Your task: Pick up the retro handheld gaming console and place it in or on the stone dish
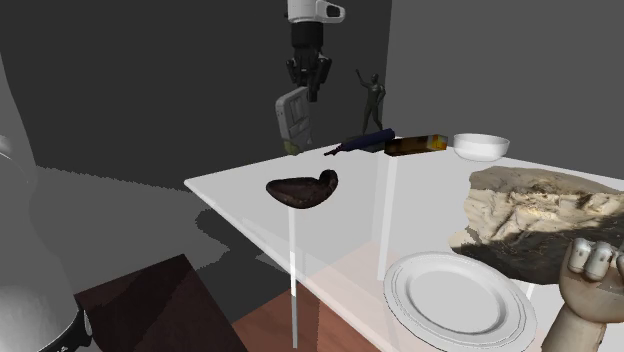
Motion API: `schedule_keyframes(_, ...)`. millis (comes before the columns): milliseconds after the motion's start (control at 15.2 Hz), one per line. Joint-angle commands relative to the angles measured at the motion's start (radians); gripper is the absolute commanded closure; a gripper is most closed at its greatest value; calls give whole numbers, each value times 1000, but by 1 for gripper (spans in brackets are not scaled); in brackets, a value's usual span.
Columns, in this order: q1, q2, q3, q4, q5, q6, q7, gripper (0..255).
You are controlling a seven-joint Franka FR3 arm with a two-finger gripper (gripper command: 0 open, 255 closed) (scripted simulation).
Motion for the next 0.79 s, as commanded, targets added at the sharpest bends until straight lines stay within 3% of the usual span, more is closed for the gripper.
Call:
schedule_keyframes(0, 0, -4, 0, -30, 1, 27, 1, 255)
schedule_keyframes(726, -1, 4, -1, -152, -3, 157, 6, 255)
